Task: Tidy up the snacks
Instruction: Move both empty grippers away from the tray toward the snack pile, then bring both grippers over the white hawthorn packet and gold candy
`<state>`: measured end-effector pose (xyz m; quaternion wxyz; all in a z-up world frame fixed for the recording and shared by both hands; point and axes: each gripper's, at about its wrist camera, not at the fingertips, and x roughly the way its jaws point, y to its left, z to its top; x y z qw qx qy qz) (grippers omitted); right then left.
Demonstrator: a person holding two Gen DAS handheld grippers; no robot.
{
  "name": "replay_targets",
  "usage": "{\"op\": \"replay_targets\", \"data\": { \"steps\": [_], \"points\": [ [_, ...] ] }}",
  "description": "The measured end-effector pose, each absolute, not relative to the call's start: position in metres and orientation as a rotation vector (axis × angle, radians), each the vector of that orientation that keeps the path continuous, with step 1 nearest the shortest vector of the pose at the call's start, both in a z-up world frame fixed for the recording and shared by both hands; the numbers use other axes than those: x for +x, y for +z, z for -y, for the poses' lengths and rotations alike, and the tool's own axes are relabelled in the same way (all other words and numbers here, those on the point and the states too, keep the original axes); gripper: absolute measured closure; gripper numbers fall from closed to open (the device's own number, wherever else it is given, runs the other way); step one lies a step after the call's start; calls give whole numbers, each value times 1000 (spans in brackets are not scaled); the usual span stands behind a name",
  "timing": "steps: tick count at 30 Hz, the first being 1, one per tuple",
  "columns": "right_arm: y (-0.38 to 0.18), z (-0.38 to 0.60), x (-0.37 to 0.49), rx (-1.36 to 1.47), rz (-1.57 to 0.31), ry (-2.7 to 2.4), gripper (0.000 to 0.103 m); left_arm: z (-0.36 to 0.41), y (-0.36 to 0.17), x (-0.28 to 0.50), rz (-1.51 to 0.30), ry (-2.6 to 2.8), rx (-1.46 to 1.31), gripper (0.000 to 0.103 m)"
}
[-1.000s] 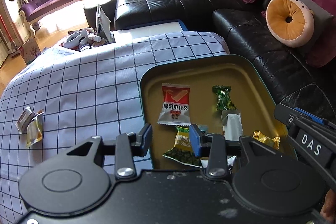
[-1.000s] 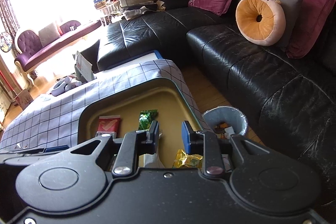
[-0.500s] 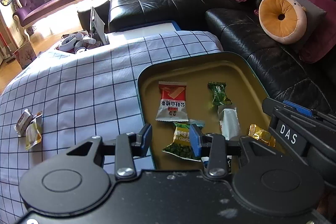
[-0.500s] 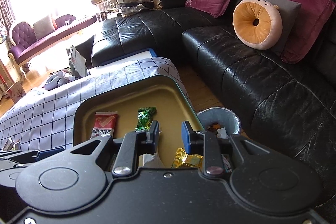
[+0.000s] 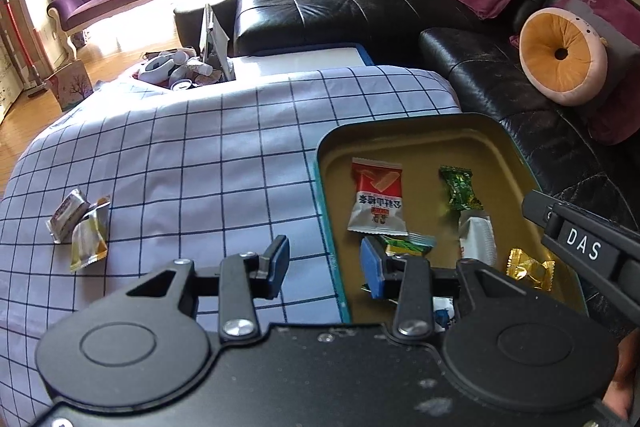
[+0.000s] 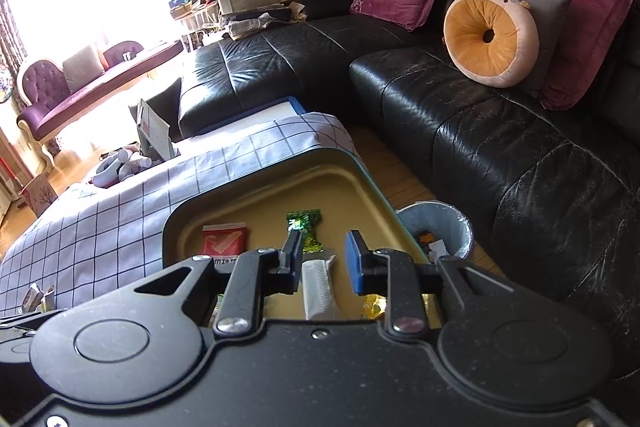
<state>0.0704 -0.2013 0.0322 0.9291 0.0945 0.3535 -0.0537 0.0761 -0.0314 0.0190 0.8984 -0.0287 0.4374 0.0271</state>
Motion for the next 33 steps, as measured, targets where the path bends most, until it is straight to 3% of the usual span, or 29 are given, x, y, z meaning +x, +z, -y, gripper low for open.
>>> {"op": "replay_targets", "data": {
  "steps": [33],
  "points": [
    [31, 130, 75, 111, -738, 8, 67, -69, 20, 62, -906, 198, -181, 62]
  ]
}}
